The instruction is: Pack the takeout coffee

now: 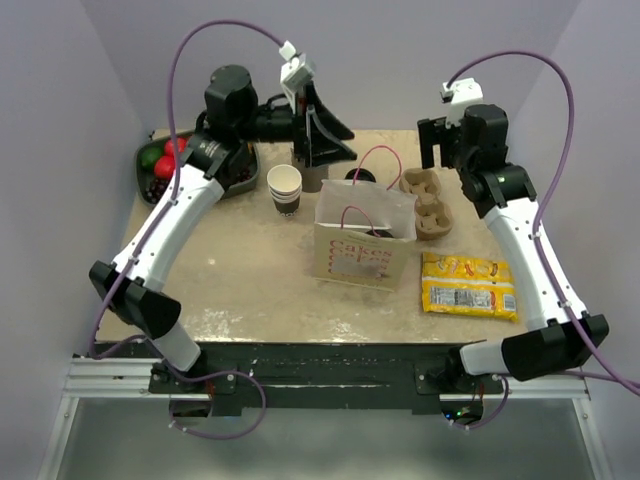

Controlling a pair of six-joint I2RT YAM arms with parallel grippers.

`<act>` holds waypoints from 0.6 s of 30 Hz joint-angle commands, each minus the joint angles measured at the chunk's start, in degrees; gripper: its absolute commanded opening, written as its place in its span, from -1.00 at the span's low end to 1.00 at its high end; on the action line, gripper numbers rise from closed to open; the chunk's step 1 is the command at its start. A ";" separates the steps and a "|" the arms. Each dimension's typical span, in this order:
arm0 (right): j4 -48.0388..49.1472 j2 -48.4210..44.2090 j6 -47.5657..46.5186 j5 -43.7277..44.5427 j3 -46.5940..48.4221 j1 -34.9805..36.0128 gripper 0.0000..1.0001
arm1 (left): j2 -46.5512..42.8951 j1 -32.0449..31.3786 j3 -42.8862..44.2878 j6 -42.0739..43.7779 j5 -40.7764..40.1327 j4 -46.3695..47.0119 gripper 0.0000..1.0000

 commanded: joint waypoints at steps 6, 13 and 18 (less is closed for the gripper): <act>-11.13 3.30 1.05 -6.04 10.31 -0.23 0.98 | -0.24 11.23 10.62 11.95 -19.41 -6.70 0.46; -11.93 4.97 7.57 11.55 16.11 -0.32 0.98 | -3.94 20.37 2.44 15.19 -38.59 -10.39 0.63; -9.64 6.38 8.36 12.71 25.41 -0.23 0.98 | -2.53 25.47 2.96 15.72 -45.36 -11.27 0.69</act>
